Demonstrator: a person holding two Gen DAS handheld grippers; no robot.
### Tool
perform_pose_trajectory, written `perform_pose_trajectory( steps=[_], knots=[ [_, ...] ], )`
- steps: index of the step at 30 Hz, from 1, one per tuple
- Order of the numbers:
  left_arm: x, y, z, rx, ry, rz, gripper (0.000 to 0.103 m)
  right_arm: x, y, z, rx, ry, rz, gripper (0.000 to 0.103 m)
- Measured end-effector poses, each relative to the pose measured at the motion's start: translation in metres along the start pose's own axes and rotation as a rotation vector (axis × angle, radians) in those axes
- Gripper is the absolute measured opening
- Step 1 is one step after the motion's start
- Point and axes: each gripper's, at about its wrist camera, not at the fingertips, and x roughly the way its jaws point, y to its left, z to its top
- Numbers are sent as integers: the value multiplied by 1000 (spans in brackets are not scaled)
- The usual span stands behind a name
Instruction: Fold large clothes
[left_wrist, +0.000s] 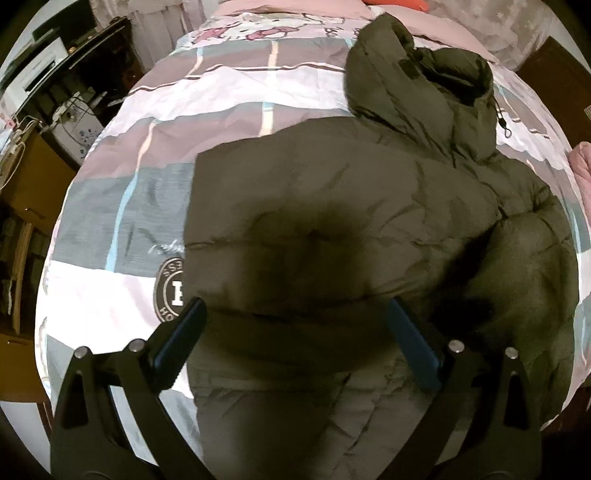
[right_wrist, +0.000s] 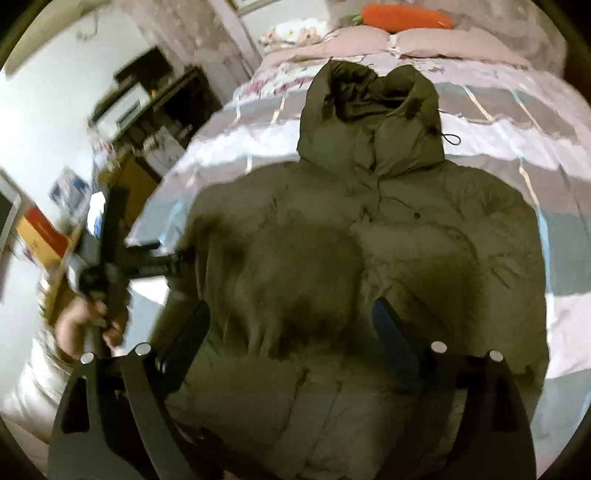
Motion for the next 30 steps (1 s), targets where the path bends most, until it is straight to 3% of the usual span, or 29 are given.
perform_pose_trajectory(
  steps=[3, 6, 8, 12, 14, 16, 19, 22, 24, 26, 30],
  knots=[
    [4, -10, -2, 17, 4, -13, 99, 3, -31, 8, 151, -7, -15, 89],
    [12, -24, -6, 38, 58, -45, 99, 15, -66, 10, 313, 35, -91, 89],
    [15, -40, -12, 85, 88, -58, 99, 16, -79, 6, 368, 61, -124, 89],
    [19, -80, -27, 274, 124, -111, 99, 28, -97, -5, 419, 137, -184, 89],
    [27, -99, -37, 376, 131, -52, 99, 35, -93, -6, 383, 164, -227, 89],
    [41, -106, -40, 415, 149, 30, 99, 48, -90, -7, 347, 201, -240, 89],
    [62, -96, -36, 353, 203, 37, 101, 74, -94, -10, 314, 268, -264, 89],
    [69, -86, -27, 299, 197, 37, 101, 95, -101, -9, 225, 311, -393, 89],
    [71, -83, -21, 282, 174, 58, 101, 94, -113, -5, 238, 284, -428, 89],
    [72, -83, -17, 274, 152, 78, 101, 88, -127, -1, 302, 242, -402, 89],
    [63, -95, -14, 301, 39, 158, 101, 79, -135, 5, 315, 200, -420, 89]
  ],
)
